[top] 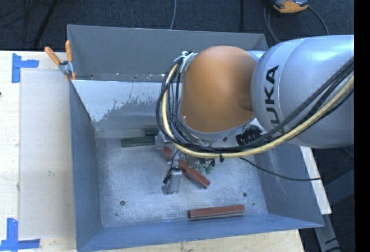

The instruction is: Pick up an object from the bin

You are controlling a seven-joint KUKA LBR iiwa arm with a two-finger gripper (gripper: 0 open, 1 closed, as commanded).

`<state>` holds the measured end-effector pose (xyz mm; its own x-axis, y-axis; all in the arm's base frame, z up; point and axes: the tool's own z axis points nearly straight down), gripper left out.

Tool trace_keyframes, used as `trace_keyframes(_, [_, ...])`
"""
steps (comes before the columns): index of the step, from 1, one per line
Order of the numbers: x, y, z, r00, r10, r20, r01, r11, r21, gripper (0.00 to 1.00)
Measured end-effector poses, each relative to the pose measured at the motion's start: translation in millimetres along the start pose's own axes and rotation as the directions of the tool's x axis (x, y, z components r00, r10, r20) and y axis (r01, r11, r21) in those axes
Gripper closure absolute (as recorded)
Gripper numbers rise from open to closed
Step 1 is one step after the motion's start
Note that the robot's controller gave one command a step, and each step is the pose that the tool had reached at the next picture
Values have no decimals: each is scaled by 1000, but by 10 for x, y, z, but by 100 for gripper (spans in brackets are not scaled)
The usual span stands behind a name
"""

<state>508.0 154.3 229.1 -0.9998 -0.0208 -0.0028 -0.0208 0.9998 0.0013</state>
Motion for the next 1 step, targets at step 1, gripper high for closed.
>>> trace_keyframes(1, [-338, -522, 200, 997, -82, -4, 82, 997, 0, 0])
